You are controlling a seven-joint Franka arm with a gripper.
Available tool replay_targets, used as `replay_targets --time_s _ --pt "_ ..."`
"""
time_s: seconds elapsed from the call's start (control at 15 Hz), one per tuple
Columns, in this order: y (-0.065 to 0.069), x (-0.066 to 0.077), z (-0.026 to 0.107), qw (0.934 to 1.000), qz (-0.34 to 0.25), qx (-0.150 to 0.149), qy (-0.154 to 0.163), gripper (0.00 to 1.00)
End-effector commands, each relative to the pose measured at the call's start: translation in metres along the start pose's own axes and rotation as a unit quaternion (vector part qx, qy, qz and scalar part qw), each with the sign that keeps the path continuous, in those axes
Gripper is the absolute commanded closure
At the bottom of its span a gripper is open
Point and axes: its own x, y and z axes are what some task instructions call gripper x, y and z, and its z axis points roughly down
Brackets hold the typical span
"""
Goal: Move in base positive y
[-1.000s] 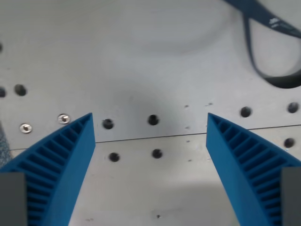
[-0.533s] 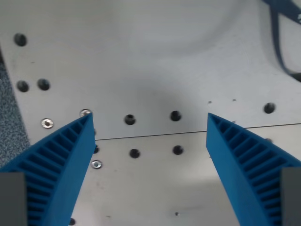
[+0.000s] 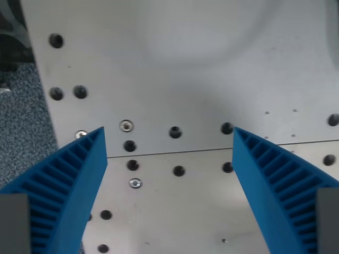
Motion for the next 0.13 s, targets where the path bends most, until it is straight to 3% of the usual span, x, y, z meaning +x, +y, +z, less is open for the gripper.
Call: replay_targets --time_s 0.07,0.13 --pt "-0.0162 0.0043 -0.0023 0.9999 0.011 -0.004 -0.007 0.0" --pt "-0.0212 0.0038 -0.0022 0.9999 0.011 -0.004 -0.007 0.0"
